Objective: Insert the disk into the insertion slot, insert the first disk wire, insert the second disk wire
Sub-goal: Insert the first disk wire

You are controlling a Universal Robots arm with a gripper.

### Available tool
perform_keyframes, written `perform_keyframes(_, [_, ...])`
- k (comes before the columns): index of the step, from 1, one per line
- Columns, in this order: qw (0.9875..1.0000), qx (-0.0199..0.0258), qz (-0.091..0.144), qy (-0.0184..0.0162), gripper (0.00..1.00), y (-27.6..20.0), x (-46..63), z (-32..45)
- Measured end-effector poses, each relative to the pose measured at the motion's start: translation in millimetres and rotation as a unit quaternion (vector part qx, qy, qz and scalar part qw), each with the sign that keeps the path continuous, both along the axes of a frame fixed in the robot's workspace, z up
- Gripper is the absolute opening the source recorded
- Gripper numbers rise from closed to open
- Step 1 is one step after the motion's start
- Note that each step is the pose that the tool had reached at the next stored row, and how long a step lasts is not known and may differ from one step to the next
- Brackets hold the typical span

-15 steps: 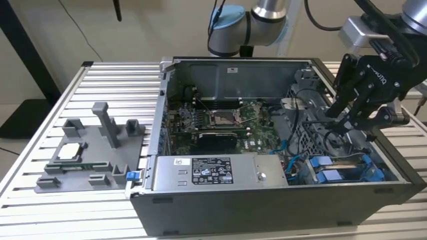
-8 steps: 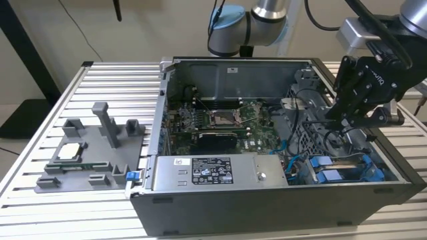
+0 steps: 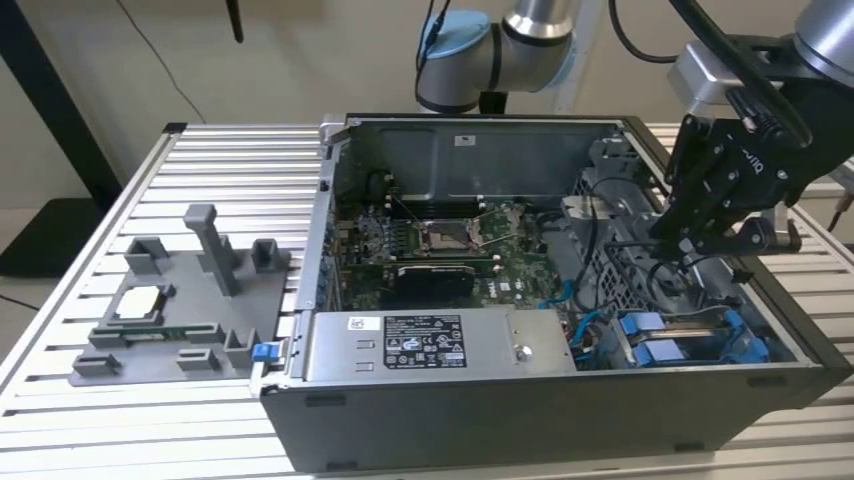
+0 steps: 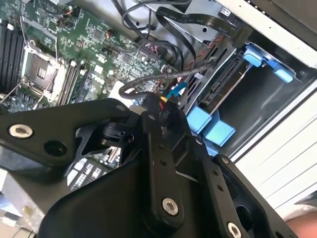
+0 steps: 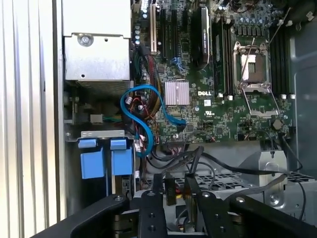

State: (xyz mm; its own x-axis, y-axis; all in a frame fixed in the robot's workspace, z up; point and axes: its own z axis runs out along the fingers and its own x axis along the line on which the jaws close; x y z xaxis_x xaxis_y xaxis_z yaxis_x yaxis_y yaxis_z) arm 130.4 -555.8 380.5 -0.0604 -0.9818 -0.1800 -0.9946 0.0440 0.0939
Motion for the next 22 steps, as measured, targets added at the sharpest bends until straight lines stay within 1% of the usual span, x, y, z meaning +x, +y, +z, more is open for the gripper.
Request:
perform_keyframes(1, [1.0, 0.0, 0.0, 0.0, 0.0, 0.0, 0.0, 0.0])
perform_keyframes(6, [1.0, 0.0001, 0.0, -0.0001, 0.0, -0.1, 0.0, 0.0])
perform_keyframes(7, [1.0, -0.0008, 0.0, -0.0001, 0.0, -0.1, 0.1, -0.3])
perform_keyframes(10, [1.0, -0.0076, 0.002, 0.0002, 0.0, -0.1, 1.2, -1.8])
perform_keyframes(11, [1.0, -0.0092, 0.002, 0.0002, 0.0, -0.2, 1.5, -2.6])
perform_keyframes(13, [0.9999, -0.0111, 0.004, 0.0002, 0.0, -0.4, 2.2, -4.3])
perform_keyframes(15, [0.9999, -0.0119, 0.007, -0.0001, 0.0, -0.8, 3.2, -6.3])
perform_keyframes(17, [0.9999, -0.012, 0.01, -0.0019, 0.0, -1.4, 4.1, -8.1])
perform_keyframes(20, [0.9998, -0.0121, 0.017, -0.0079, 0.0, -2.2, 5.1, -9.4])
perform_keyframes(22, [0.9997, -0.0121, 0.019, -0.0083, 0.0, -2.3, 5.1, -9.4])
